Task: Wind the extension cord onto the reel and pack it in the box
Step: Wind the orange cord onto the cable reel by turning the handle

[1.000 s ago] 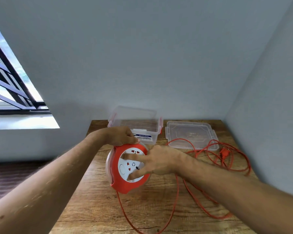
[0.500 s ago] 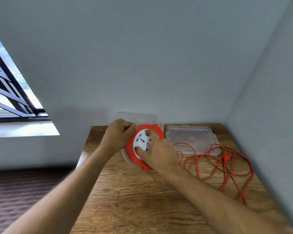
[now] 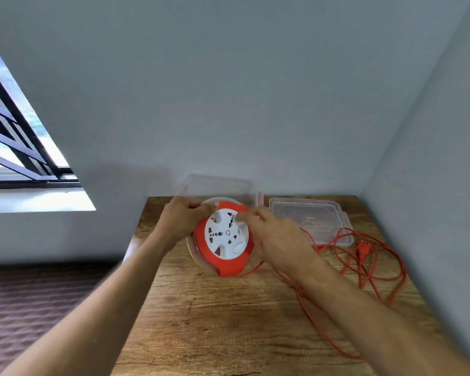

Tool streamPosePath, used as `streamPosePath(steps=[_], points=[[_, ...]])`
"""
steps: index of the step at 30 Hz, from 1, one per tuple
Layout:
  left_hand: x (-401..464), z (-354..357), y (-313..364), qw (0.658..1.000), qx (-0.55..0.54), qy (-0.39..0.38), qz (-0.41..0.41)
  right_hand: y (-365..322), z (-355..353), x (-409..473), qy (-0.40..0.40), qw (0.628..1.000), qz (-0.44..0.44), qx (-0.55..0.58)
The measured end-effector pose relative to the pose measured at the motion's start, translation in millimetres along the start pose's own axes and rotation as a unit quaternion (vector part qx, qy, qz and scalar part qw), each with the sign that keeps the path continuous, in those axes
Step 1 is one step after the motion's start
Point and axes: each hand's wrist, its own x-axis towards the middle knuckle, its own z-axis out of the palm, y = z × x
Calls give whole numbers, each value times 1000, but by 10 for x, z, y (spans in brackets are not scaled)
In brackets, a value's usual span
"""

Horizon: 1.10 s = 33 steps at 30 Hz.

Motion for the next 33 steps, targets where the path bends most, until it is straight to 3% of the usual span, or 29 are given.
streamPosePath(steps=[3,9,18,22,26,28,30,33], points=[[77,-78,88,995,-3,-94,-13,103,-85,39,-70,971,-221,-53],[191,-183,262,957,93,-274,-12,32,-134,176,-162,902,-390,-90],[188,-65,278,939,166,-302,-7,-208,-30,88,-223,910,-339,-87],[185,-29,264,942,168,-292,-8,-291,-24,55,-119,927,-329,-133],[171,3,262,944,160,-287,-5,-350,65,35,-153,930,-315,-110],[166,-5,269,951,145,-274,5,-326,113,15,-122,939,-298,-118],[155,-21,254,962,113,-247,14,-320,179,-23,-74,964,-231,-112],[90,10,194,988,44,-144,28,-387,274,-51,-46,999,10,15]])
